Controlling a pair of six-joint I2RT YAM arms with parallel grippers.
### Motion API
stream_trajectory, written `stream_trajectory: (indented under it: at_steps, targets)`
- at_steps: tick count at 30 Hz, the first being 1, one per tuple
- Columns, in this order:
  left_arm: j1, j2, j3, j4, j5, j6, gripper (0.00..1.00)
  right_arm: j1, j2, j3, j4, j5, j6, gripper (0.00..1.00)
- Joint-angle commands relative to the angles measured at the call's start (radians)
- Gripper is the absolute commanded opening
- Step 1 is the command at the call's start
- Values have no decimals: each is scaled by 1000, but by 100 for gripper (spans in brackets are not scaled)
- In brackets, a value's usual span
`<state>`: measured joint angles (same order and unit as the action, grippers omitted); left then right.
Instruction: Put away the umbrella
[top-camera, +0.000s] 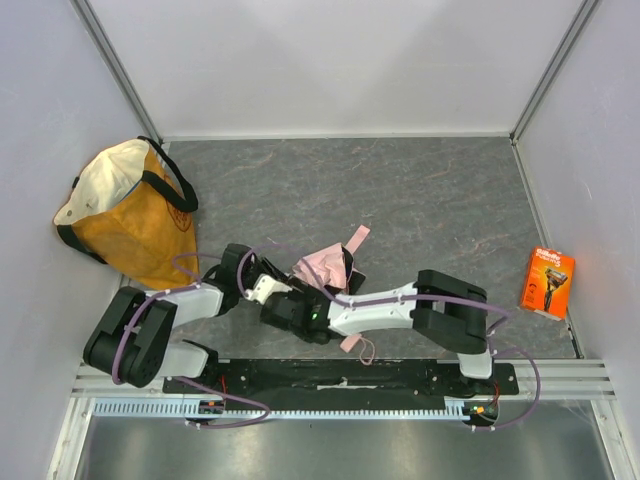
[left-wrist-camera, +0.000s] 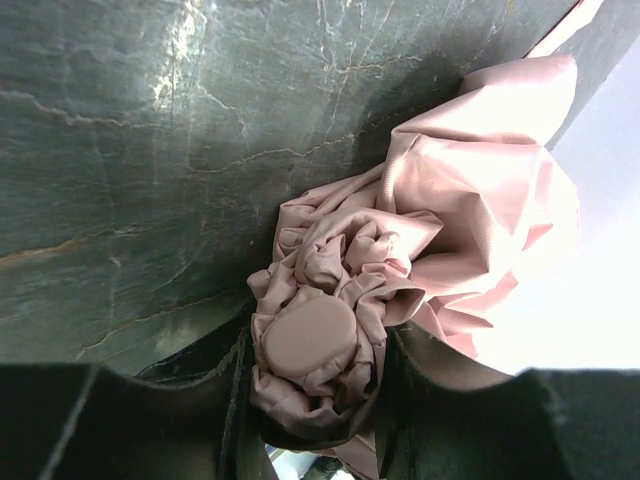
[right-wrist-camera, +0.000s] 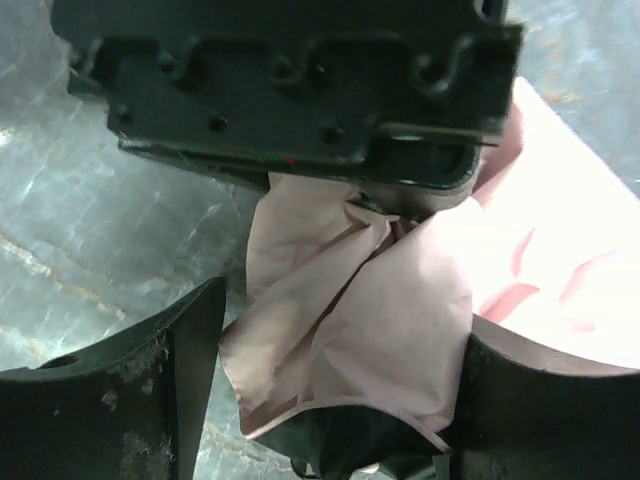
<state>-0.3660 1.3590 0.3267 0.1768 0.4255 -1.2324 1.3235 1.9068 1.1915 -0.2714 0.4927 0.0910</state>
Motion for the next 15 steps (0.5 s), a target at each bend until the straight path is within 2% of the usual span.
stream_trajectory:
  at_steps: [1,3,8,12,15]
  targets:
    - [4,54,-11,-322,-151,2,2,107,113,72,12,427,-40,78]
    - [6,42,12,-374,-152,10,2,137,142,50,43,525,-65,78]
    - [6,45,77,-476,-168,43,2,141,198,-10,70,550,-53,79]
    - [7,78,80,-479,-120,33,2,137,260,-27,106,556,-76,75]
    - [6,80,80,-502,-96,39,2,128,323,-15,101,596,-76,68]
